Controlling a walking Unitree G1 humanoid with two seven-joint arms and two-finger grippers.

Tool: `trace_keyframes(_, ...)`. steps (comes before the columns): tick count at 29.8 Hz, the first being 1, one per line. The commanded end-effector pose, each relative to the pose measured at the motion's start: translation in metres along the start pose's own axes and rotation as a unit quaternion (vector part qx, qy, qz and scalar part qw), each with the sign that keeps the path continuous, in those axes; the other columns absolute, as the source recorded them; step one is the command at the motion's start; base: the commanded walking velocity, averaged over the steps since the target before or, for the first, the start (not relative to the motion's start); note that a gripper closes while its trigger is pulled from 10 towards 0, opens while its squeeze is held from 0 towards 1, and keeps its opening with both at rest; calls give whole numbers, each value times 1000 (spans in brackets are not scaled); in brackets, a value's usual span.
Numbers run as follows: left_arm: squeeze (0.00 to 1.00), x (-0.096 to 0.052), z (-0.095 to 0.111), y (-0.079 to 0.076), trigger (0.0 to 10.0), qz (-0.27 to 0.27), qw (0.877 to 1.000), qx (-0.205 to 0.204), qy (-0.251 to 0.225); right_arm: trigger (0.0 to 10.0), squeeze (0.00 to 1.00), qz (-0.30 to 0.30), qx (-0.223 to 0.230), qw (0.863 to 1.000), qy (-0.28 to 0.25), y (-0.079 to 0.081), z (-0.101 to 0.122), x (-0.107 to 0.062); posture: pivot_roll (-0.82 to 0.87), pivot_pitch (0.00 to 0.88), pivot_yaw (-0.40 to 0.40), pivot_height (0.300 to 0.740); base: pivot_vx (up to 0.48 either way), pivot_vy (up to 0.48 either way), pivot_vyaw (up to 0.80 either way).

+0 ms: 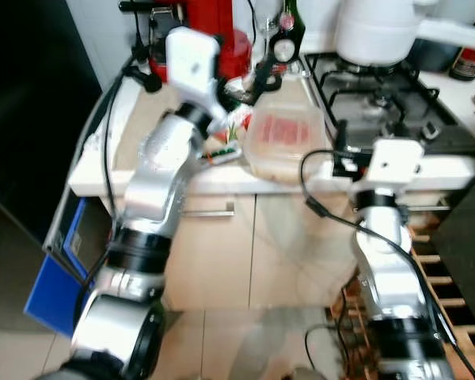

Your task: Restocking fridge

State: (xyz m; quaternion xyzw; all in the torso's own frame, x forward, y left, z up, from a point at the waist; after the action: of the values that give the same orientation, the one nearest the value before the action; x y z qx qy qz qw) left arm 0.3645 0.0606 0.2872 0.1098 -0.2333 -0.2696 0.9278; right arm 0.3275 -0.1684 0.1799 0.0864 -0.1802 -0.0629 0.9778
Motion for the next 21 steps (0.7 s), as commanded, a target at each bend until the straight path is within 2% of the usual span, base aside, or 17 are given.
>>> trace_keyframes(1,0,-4,-11,10,10000,8,999,-20,29,10000,0,4,43,999,4,6,8,9,-141,0,48,740,0,0,0)
trace_keyframes(3,0,-6,-17,8,10000,8,999,-22,41,10000,0,6,81,997,16,4,13,19,-142,0,49,740,0,0,0)
trace_keyframes(6,0,-9,-20,3,10000,0,999,-22,48,10000,0,21,104,994,24,5,21,27,-141,0,44,740,0,0,0)
trace_keyframes(8,0,-12,-21,-3,10000,-9,998,-25,54,10000,0,31,154,987,43,5,36,38,-129,0,33,740,0,0,0)
trace_keyframes(10,0,-15,-25,-6,10000,-10,997,-29,65,10000,0,43,221,972,67,3,56,48,-126,0,27,740,0,0,0)
trace_keyframes(13,0,-17,-26,-5,10000,-9,997,-31,70,10000,0,49,237,966,89,1,57,51,-122,0,25,740,0,0,0)
trace_keyframes(14,0,-18,-29,-5,10000,-8,996,-37,80,10000,0,43,248,962,104,-6,56,53,-122,0,25,740,0,0,0)
trace_keyframes(17,0,-18,-31,-4,10000,-8,996,-40,84,10000,0,37,253,960,109,-10,54,55,-121,0,24,740,0,0,0)
trace_keyframes(18,0,-19,-32,-5,10000,-7,995,-41,87,10000,0,17,254,959,126,-17,46,56,-119,0,24,740,0,0,0)
trace_keyframes(19,0,-19,-32,-5,10000,-7,995,-41,87,10000,0,17,254,959,126,-17,46,56,-119,0,24,740,0,0,0)
trace_keyframes(20,0,-19,-33,-5,10000,-8,995,-39,92,10000,0,-9,261,949,176,-26,29,54,-115,0,22,740,0,0,0)
trace_keyframes(21,0,-19,-33,-5,10000,-8,995,-39,92,10000,0,-9,261,949,176,-26,29,54,-115,0,22,740,0,0,0)
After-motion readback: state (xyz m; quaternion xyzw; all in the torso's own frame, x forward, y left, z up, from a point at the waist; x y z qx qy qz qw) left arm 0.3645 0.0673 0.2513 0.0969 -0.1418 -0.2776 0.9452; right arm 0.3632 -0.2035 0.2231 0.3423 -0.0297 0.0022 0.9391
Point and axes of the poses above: a point about 5 cm out from each wrist's last joint towards the gripper, its own x axis pointing out of the wrist towards the gripper, its own z axis along the axis of the wrist's last joint, y = z × x, the point moved 2 cm from there along x, pointing out of the wrist towards the gripper, and after that the axes turned 14 degrees about x, right-handed, at the moved point
